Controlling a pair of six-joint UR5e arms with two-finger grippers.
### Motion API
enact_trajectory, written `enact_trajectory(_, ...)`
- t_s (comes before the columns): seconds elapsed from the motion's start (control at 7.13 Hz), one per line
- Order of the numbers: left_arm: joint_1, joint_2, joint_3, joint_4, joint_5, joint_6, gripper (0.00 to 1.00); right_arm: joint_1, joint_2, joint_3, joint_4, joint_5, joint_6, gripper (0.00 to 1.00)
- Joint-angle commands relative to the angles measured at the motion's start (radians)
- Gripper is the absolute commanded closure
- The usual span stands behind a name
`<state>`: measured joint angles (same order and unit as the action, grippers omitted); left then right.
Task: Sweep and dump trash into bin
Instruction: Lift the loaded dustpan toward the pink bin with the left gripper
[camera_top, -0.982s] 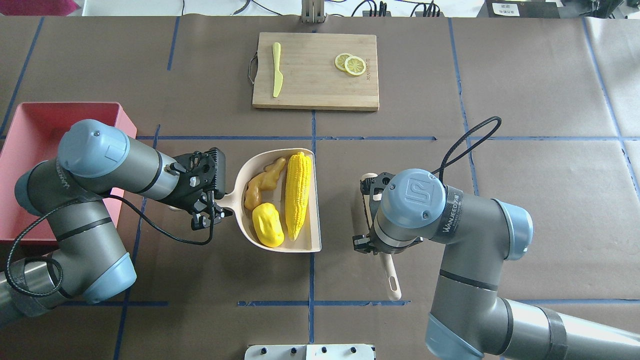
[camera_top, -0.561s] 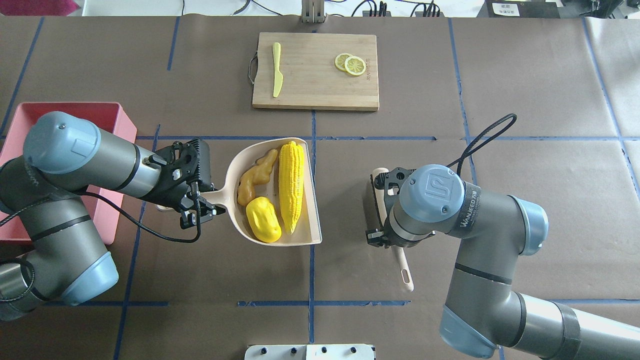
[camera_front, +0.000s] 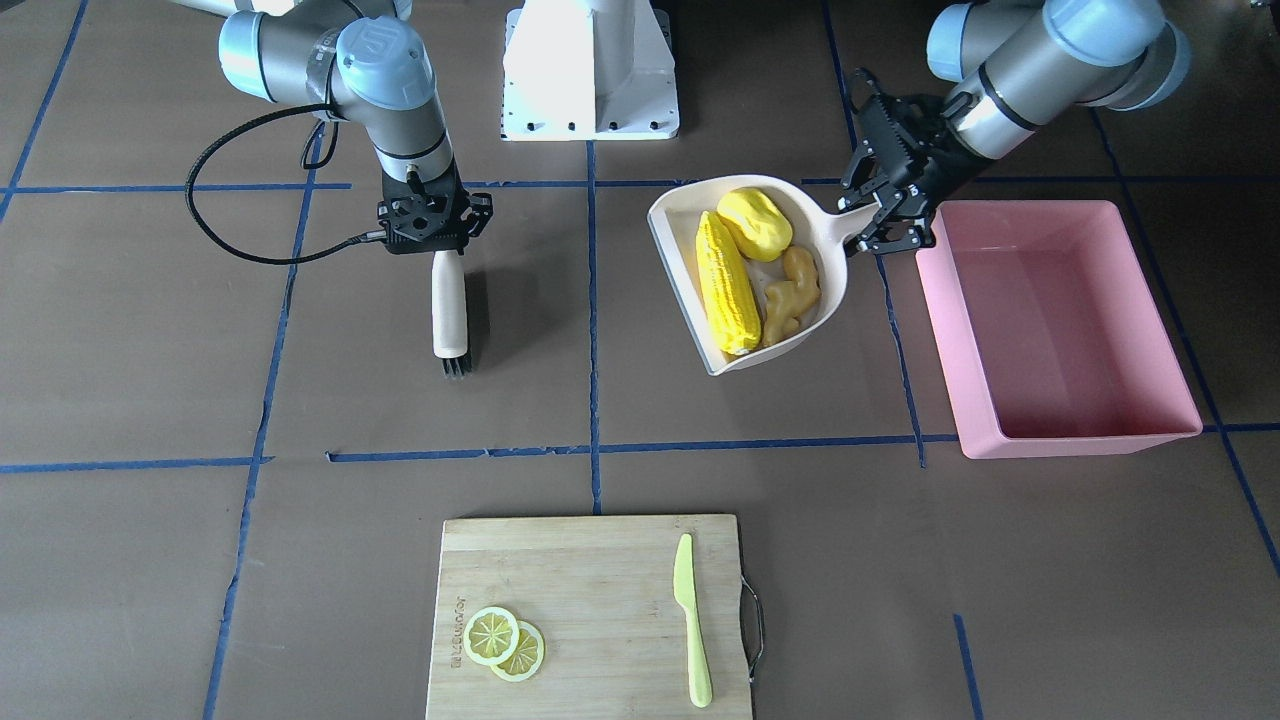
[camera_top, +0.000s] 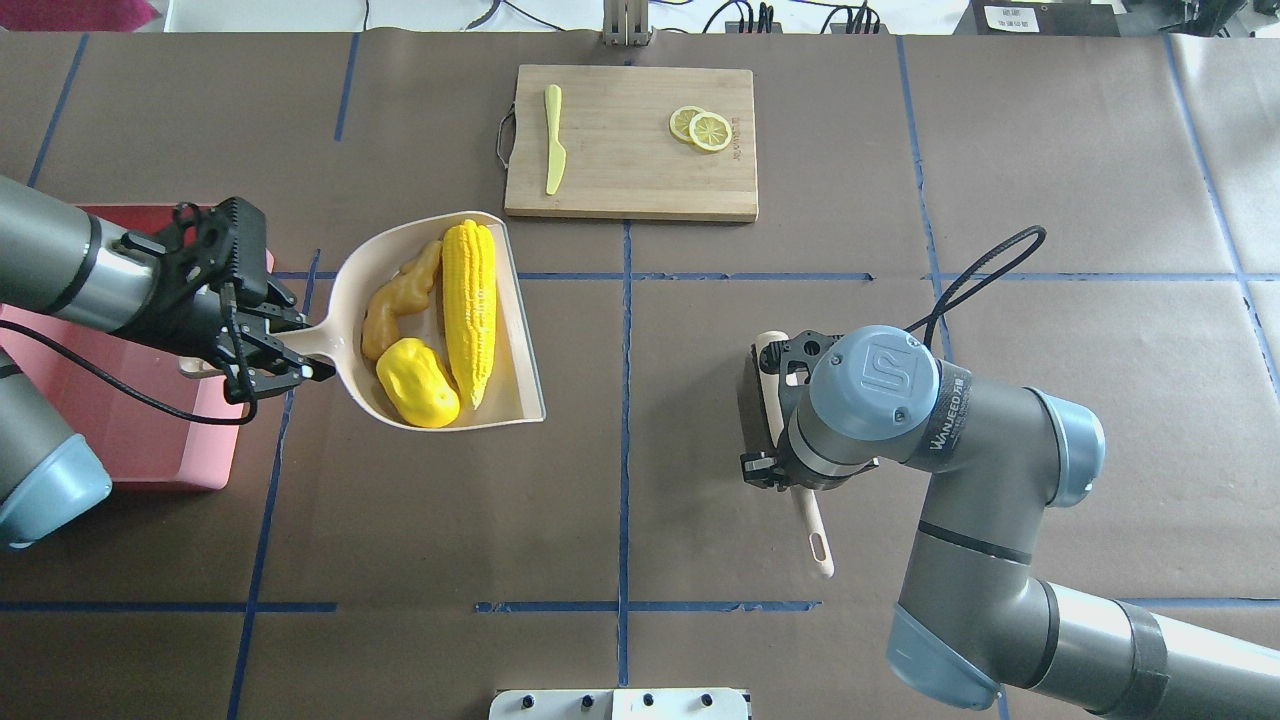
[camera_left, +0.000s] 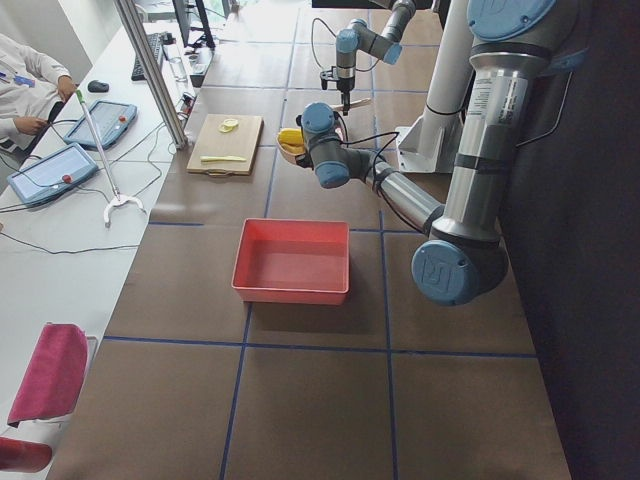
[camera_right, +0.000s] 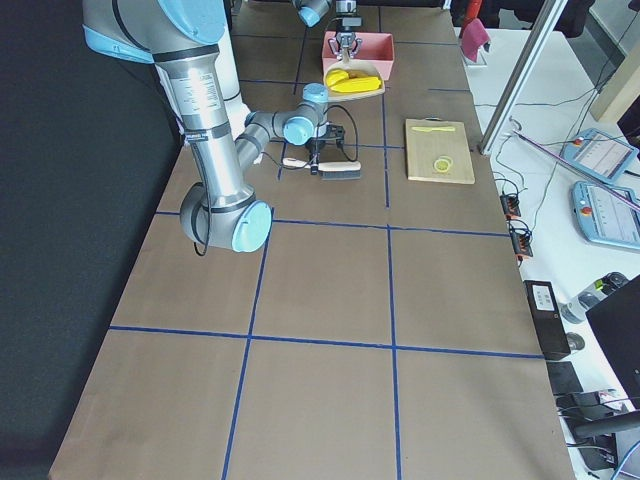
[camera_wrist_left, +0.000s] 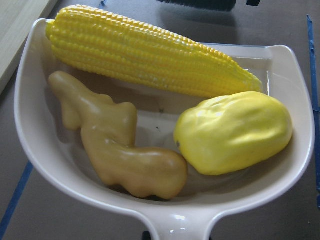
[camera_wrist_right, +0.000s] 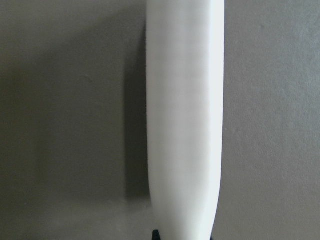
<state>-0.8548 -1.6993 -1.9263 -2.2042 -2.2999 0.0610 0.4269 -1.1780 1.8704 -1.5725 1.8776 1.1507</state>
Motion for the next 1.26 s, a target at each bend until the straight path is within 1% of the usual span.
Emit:
enact_trajectory(0.0,-0.120,0.102,0.009,-0.104,-0.062,0.006,1.00,0.001,-0.002,0.000,0.000,-0.002,0.000,1.00)
enact_trajectory(0.28,-0.267,0.116,0.033,-0.106,-0.168,0.034,1.00,0.000,-0.002,0.000,0.000,0.000,0.001,1.00)
enact_trajectory(0.42,-0.321,0.154,0.061,-0.106,-0.193,0.113,1.00,0.000,-0.002,0.000,0.000,-0.002,0.001,1.00)
enact_trajectory(0.7,-0.465,0.171,0.159,-0.101,-0.246,0.297,1.00,0.000,-0.002,0.000,0.000,-0.002,0.001,1.00)
enact_trajectory(0.84,-0.515,0.171,0.203,-0.095,-0.272,0.378,1.00,-0.002,-0.002,0.000,0.000,-0.002,0.001,1.00)
enact_trajectory(1.12,-0.565,0.179,0.292,-0.094,-0.270,0.526,1.00,-0.002,-0.003,0.000,0.000,-0.002,0.001,1.00)
